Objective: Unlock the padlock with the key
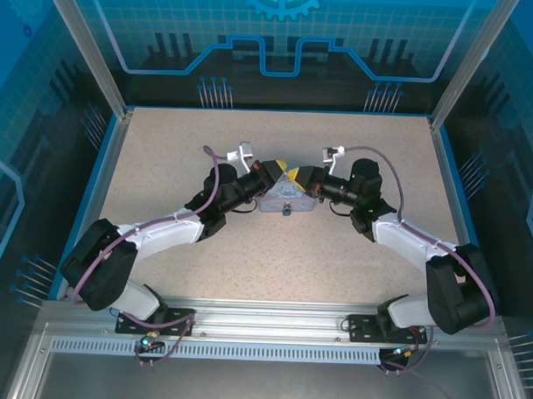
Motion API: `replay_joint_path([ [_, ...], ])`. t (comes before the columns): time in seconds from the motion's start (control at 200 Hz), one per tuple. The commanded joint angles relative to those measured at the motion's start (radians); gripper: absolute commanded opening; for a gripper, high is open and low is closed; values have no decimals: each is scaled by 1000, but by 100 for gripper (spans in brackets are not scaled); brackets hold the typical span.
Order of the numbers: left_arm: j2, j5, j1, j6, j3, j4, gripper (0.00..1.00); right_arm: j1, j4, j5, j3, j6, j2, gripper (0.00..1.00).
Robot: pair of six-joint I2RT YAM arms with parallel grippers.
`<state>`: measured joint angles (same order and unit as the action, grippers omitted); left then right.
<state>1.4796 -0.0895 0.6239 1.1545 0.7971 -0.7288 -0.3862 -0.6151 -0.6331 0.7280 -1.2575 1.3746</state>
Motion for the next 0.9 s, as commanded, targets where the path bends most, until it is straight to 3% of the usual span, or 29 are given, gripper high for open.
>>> replay_joint_path([
  [0.0,18,10,17,8,-8,-26,0,-14,-48,-27,35,-8,-2,14],
  [0.58,18,41,22,4,-28,-27,0,-15,-53,-33,36,-12,-4,18],
  [0.895,13,65,27,-1,-36,-26,0,-17,-59,-32,34,-18,2,7],
])
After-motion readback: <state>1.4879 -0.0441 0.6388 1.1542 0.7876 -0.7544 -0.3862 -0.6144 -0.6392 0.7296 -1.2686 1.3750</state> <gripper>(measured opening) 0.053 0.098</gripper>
